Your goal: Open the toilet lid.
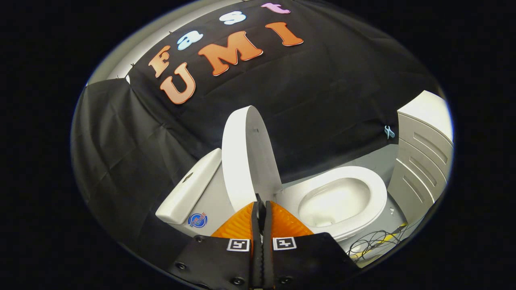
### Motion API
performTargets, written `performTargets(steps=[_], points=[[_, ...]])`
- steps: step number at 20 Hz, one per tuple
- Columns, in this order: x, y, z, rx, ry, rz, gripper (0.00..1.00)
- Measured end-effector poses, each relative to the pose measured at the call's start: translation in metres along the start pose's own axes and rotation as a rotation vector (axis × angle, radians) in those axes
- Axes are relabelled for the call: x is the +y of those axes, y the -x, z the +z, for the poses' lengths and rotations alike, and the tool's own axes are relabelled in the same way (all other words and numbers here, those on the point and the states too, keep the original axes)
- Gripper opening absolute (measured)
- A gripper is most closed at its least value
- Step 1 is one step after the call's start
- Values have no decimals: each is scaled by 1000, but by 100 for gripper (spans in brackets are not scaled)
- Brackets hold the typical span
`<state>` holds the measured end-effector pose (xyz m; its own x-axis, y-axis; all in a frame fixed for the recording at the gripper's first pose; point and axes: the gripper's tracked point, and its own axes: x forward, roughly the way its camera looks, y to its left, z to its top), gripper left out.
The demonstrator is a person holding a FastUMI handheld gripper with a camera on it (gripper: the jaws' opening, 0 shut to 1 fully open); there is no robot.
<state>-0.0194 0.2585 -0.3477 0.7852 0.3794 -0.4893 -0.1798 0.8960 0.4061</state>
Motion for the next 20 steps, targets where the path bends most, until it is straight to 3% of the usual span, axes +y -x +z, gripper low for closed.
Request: performTargets(steps=[20], points=[[57,-10,-12,-5,156,-29,7]])
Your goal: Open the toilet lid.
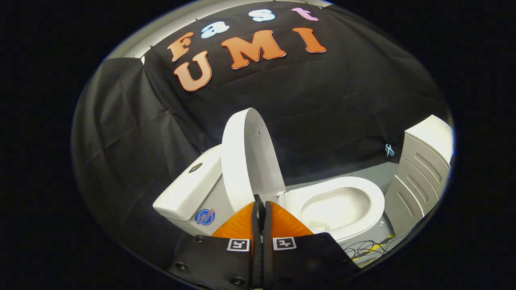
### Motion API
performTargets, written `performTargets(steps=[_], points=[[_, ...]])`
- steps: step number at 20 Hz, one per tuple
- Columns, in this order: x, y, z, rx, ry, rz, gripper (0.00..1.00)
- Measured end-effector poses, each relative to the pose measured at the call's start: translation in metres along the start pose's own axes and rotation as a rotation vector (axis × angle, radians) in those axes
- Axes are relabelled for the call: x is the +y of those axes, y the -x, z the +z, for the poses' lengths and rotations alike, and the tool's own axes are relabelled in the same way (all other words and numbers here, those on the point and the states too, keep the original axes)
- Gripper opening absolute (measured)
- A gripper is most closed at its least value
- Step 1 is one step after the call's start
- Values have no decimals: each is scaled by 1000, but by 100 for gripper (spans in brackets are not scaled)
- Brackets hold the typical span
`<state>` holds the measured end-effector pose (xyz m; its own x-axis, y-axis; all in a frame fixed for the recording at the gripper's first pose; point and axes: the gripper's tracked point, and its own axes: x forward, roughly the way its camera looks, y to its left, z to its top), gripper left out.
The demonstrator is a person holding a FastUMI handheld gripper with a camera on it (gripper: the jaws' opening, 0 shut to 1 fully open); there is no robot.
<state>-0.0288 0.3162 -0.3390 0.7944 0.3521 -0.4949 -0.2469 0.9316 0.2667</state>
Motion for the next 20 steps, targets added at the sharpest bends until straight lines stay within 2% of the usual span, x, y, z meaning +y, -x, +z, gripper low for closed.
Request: performTargets(steps=[20], points=[[57,-13,-20,20,186,-25,8]])
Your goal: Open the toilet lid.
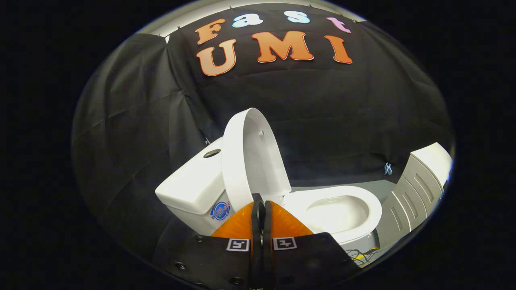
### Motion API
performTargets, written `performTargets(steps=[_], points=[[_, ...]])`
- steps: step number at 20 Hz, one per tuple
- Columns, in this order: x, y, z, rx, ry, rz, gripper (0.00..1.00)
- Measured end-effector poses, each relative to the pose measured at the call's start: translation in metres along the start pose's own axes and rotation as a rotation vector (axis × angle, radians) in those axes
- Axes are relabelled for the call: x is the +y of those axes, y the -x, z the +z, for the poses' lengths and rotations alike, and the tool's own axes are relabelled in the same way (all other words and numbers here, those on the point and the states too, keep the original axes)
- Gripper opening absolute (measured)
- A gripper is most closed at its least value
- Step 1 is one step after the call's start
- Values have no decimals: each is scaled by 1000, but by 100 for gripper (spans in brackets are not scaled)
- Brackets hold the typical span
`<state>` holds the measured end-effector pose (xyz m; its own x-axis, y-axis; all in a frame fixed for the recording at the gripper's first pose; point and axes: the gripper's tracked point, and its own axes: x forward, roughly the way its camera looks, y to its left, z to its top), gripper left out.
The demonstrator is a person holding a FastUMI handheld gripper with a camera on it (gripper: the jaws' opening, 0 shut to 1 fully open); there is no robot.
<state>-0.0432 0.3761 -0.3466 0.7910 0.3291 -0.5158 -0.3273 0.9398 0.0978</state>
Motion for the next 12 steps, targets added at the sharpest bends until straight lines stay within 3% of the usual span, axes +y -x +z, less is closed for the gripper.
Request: performTargets(steps=[2,3,4,5,9,12], points=[[4,1,-2,17,-8,18,12],[8,2,0,24,-14,27,21],[10,3,-2,31,-24,37,21],[6,4,1,29,-25,33,27],[-5,17,26,-31,-4,3,75],[-15,32,55,-93,-11,-19,89]])
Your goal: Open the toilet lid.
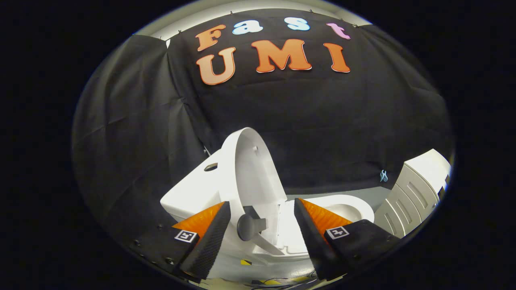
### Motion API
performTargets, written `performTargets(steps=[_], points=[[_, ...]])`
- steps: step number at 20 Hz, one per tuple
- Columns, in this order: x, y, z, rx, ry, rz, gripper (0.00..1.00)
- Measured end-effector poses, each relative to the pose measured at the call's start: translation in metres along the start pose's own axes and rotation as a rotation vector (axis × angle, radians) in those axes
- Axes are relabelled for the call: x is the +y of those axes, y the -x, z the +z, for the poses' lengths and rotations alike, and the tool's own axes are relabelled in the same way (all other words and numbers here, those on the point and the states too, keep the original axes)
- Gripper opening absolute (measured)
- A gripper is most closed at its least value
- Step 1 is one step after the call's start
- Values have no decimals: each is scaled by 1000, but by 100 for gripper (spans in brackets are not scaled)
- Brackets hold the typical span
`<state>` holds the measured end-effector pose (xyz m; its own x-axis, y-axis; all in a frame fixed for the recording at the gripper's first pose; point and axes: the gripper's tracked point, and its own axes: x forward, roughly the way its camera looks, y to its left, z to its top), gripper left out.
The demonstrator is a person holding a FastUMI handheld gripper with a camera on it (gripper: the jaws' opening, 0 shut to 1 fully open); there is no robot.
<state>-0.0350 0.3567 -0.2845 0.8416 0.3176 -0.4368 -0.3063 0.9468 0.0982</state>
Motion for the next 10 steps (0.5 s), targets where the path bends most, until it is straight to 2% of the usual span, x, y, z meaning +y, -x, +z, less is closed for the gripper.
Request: performTargets(steps=[2,10], points=[[-11,13,23,-42,-4,-15,99],[-72,53,109,-173,28,-124,98]])
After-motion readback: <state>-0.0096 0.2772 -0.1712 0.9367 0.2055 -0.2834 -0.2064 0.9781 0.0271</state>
